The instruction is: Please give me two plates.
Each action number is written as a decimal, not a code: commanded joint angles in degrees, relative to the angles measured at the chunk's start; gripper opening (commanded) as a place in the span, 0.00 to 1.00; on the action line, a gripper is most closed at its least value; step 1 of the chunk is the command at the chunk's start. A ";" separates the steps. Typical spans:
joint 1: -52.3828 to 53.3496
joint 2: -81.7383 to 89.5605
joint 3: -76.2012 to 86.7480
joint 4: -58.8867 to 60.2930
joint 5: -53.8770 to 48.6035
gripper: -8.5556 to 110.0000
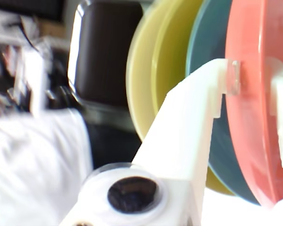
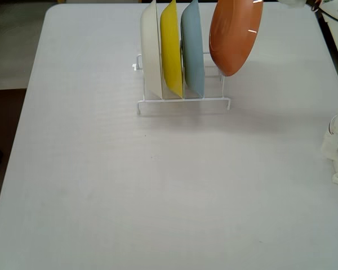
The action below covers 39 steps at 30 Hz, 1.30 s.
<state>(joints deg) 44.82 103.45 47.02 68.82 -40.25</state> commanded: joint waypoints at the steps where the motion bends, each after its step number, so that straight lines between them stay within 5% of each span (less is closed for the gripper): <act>1: 1.41 9.49 -4.48 2.02 1.85 0.07; 15: -10.37 19.60 -13.18 8.88 14.59 0.07; 30: -47.02 27.16 -5.01 6.59 34.98 0.07; 39: -60.91 26.63 4.92 -10.55 33.93 0.07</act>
<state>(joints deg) -12.66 129.64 50.27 66.27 -4.92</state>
